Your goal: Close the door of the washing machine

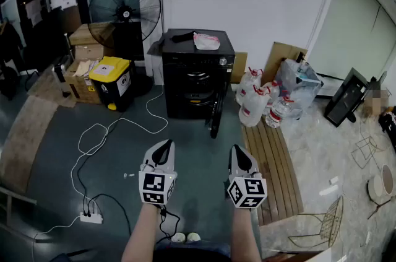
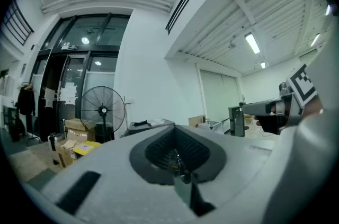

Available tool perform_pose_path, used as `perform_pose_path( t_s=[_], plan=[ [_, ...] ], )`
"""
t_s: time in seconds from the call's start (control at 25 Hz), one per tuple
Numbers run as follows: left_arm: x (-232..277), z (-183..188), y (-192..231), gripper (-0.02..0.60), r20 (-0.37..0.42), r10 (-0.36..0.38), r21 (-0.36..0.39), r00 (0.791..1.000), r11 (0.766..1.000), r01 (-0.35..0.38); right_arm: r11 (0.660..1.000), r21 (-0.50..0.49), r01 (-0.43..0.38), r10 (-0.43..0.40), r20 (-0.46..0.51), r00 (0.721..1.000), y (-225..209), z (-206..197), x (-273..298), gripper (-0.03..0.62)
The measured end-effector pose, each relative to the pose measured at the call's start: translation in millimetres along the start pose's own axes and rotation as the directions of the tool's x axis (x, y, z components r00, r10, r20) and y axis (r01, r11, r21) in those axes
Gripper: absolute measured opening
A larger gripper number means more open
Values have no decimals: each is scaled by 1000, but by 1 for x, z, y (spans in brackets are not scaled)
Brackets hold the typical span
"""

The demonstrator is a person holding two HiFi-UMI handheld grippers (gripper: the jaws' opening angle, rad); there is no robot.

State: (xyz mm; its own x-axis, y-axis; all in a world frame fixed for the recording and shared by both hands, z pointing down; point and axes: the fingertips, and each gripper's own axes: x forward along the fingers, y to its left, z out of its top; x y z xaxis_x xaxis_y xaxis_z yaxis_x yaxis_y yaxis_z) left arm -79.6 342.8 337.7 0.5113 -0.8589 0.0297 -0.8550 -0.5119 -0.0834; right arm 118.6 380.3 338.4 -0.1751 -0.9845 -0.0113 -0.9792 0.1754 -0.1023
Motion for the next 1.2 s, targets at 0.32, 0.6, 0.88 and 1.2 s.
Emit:
perform_pose_path(
  t_s=[0.32, 0.6, 0.88, 1.2],
  plan=[
    [4, -4, 0, 8, -11, 4, -7, 1000, 1000, -4, 1000, 3, -3, 3, -3, 1000, -3, -2, 4, 9],
    [8, -1, -1, 8, -10, 2, -7, 1000, 1000, -2, 1000, 10, -15, 15, 4, 1000, -4, 1, 5, 9],
    [11, -2, -7, 8, -16, -7, -7, 1000, 1000, 7, 1000, 11, -14, 14, 0, 1000, -7, -2, 4, 11],
    [8, -11, -11, 8, -31, -14, -8, 999, 1000, 13, 1000, 29, -3, 4, -17, 1000, -8, -13, -1, 50]
  ],
)
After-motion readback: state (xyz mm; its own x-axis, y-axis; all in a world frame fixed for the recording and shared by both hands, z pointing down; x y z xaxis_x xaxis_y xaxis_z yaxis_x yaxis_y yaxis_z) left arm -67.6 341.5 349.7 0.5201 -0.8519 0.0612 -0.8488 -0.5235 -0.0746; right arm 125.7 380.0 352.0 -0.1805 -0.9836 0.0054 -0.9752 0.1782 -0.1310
